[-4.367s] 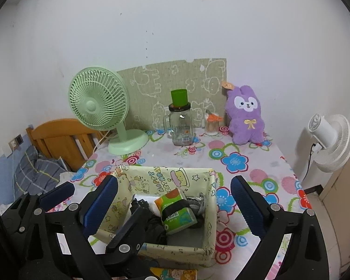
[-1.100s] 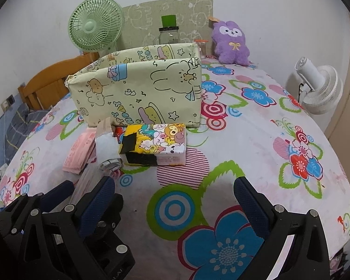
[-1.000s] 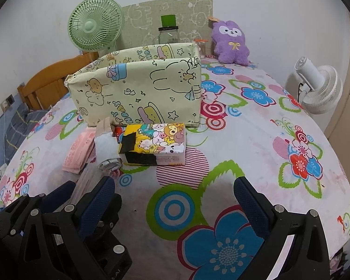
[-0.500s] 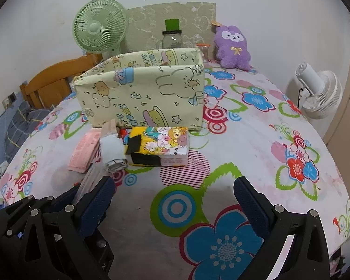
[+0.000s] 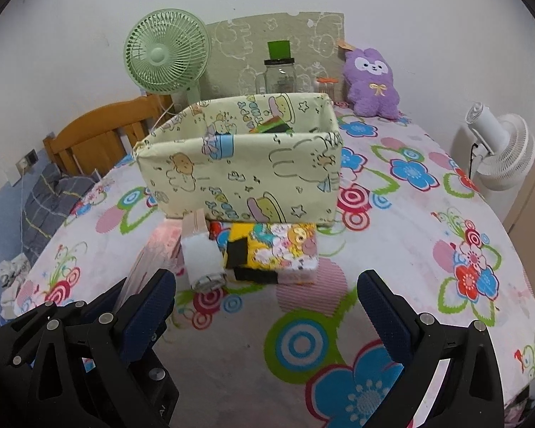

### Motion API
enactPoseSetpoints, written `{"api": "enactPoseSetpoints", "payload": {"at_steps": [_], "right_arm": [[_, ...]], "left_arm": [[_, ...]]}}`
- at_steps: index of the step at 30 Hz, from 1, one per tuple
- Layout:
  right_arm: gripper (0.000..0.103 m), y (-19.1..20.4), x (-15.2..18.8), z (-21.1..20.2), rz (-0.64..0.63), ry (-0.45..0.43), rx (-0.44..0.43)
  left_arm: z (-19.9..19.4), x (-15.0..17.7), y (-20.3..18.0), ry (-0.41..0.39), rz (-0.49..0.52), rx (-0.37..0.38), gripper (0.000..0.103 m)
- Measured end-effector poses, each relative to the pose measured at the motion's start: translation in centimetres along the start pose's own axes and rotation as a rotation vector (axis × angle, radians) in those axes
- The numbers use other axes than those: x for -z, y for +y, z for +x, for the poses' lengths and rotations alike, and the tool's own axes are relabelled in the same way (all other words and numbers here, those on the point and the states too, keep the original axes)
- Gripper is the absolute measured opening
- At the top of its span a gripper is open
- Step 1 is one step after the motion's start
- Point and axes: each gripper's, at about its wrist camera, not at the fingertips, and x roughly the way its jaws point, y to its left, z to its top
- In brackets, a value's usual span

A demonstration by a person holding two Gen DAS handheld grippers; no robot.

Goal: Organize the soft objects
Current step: 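Grasp the clear plastic bag roll with the left gripper while the right reaches the yellow pouch, then hold the plastic bag roll in the left gripper while the right grasps the yellow cartoon pouch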

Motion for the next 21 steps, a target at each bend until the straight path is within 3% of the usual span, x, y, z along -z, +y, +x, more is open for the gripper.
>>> {"api": "enactPoseSetpoints", "payload": {"at_steps": [8, 17, 21], "right_arm": [[0.103, -0.1, -1.2, 1.6, 0.02, -0.013, 0.047], [0.103, -0.5, -2.2, 4.4, 0.052, 0.04, 0.059], [0.097, -0.5, -2.4, 5.6, 0.054, 0.073, 0.06]], "left_arm": [[1.9, -1.3, 0.5, 0.01, -0.007, -0.004, 0.024], [4.3, -2.4, 0.8, 0.026, -0.003, -0.002, 0.024], [5.2, -2.4, 1.0, 0.051, -0.014, -0.001, 0.024]]}}
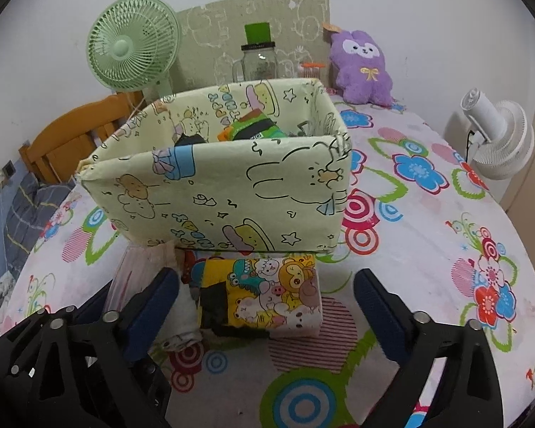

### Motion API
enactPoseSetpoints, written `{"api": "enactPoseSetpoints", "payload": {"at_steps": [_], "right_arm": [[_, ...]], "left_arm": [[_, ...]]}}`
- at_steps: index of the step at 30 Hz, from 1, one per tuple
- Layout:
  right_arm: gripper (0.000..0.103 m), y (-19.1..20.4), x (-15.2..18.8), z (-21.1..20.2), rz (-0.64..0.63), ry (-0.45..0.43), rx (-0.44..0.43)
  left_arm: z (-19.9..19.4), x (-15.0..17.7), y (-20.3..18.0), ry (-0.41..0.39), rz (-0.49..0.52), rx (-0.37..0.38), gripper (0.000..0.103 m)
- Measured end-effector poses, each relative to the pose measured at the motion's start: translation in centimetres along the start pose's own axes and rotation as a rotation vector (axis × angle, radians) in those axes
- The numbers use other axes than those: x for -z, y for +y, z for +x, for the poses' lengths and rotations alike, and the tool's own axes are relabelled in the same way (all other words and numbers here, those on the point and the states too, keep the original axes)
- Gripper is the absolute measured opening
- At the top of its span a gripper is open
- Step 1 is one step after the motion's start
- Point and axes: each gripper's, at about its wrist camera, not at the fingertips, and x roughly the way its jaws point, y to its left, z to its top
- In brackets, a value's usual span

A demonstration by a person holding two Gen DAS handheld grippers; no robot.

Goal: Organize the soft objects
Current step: 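Hold the plastic bag roll in the left gripper while the right grasps the yellow cartoon pouch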

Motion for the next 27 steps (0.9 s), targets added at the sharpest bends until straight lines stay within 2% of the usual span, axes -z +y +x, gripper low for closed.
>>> {"api": "enactPoseSetpoints", "payload": {"at_steps": [3, 7, 12, 27], "right_arm": [[0.096, 0.0, 0.0, 0.6, 0.007, 0.018, -0.001], [0.084, -0.2, 0.1, 1.4, 0.029, 0.058, -0.02], [0.077, -0.3, 0.2, 1.5, 0.05, 0.062, -0.024], [0.071, -1.3, 0.2, -0.9, 0.063, 0.021, -0.022]], "left_arm": [[0.4, 0.0, 0.0, 0.014, -0.003, 0.005, 0.024], [0.7, 0.0, -0.2, 0.021, -0.002, 0.003, 0.023], [0.8, 0.0, -0.2, 0.022, -0.001, 0.004, 0.023], [-1.3, -0.2, -1.3, -0.013, 0.017, 0.029, 0.023]]}}
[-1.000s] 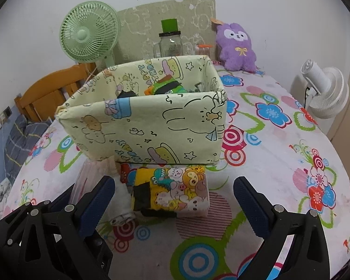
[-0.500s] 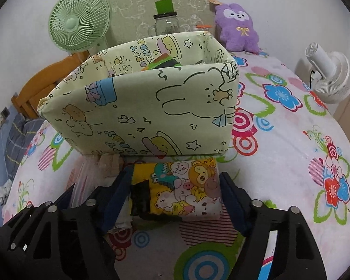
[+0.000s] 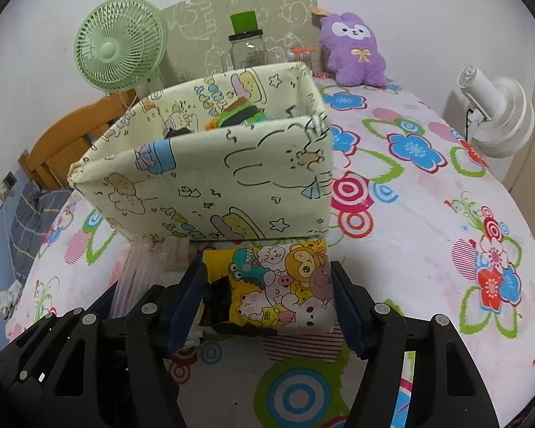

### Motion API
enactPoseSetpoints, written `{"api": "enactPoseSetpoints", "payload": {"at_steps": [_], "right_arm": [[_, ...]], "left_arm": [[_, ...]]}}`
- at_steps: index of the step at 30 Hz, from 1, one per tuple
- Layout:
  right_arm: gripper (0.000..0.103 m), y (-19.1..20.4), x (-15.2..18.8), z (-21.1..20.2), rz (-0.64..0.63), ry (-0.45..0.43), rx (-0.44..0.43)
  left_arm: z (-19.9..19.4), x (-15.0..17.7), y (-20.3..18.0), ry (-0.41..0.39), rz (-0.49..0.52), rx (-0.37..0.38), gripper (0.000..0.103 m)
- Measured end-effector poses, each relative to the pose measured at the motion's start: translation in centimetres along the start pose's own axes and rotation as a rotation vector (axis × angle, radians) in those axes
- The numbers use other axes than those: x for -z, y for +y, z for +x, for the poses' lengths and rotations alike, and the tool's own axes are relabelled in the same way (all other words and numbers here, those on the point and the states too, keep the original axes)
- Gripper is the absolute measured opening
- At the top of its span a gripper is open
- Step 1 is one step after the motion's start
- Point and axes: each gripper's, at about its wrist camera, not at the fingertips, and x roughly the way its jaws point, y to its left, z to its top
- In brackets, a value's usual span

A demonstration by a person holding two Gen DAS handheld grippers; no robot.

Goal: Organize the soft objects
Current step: 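Hold the plastic bag roll in the left gripper while the right grasps the yellow cartoon pouch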

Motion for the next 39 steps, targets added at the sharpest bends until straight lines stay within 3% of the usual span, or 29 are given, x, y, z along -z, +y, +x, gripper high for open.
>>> {"api": "enactPoseSetpoints", "payload": {"at_steps": [13, 14, 15, 25, 27, 29, 39], "right_arm": [[0.07, -0.4, -1.0, -4.0, 0.003, -0.075, 0.0], [0.066, -0.5, -1.0, -4.4, 0.004, -0.083, -0.001], [0.046, -0.5, -1.2, -4.8, -0.001, -0.084, -0.003], [0.046, -0.4, -1.0, -5.7, -0.016, -0.088, -0.014], [0.053, -0.3, -0.8, -5.6, -0.021, -0.084, -0.024], [0.078, -0.2, -0.5, -5.5, -0.031, -0.081, -0.043], [0.082, -0.3, 1.1, -4.3, -0.044, -0.043, -0.036]], "left_arm": [[-3.4, -1.1, -1.0, -0.073, 0.015, 0.025, 0.023], [-3.7, -1.2, -1.0, -0.078, 0.016, 0.027, 0.023], [-4.0, -1.4, -1.1, -0.083, 0.018, 0.031, 0.023], [-4.4, -1.0, -1.0, -0.08, 0.009, 0.038, 0.023], [-4.2, -0.7, -0.9, -0.073, 0.005, 0.04, 0.023], [-4.2, -0.5, -0.8, -0.071, 0.002, 0.042, 0.023], [-3.1, 1.2, -0.9, -0.028, 0.001, 0.043, 0.023]]}}
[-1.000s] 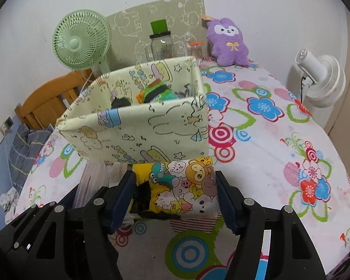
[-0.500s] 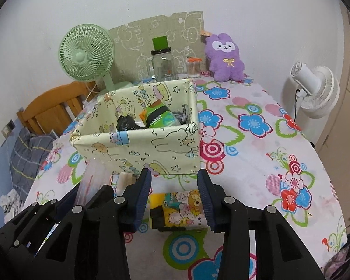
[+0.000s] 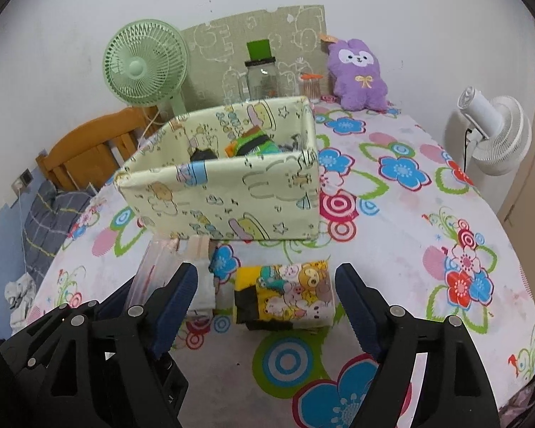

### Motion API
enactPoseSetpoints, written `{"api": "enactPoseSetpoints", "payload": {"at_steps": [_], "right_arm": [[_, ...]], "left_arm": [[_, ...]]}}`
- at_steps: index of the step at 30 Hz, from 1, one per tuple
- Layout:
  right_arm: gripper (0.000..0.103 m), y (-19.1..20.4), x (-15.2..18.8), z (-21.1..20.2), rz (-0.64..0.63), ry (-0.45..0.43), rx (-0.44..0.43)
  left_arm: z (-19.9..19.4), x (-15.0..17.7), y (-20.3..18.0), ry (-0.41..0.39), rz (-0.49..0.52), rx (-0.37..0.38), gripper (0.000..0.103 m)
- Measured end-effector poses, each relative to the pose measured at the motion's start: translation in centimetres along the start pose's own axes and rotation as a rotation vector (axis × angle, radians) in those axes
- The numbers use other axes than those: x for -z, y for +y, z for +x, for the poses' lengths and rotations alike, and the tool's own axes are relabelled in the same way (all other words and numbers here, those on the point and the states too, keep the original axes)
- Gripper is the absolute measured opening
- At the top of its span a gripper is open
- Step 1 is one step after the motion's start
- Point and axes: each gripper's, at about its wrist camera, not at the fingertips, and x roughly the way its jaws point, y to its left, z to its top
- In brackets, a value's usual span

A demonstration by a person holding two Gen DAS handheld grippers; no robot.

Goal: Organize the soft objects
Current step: 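Hold the plastic bag roll in the left gripper while the right grasps the yellow cartoon pouch, then lift the plastic bag roll with the left gripper while the right lifts the yellow pouch toward the basket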

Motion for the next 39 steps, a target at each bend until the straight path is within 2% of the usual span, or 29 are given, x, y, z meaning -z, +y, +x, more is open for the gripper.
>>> {"api": "enactPoseSetpoints", "payload": {"at_steps": [14, 28, 30, 39], "right_arm": [[0.082, -0.9, 0.7, 3.0, 0.007, 0.068, 0.03], [0.08, -1.3, 0.9, 5.3, 0.036, 0.132, 0.002], [0.076, -1.2, 0.9, 5.3, 0.027, 0.132, 0.006], [0.073, -0.9, 0.5, 3.8, 0.02, 0.095, 0.034]], "left_arm": [[2.4, 0.6, -0.3, 0.063, 0.007, -0.002, 0.023], [3.8, 0.8, -0.5, 0.091, 0.027, -0.029, 0.023], [3.8, 0.7, -0.5, 0.091, 0.028, -0.029, 0.023], [2.9, 0.2, -0.5, 0.064, 0.024, -0.028, 0.023]]}}
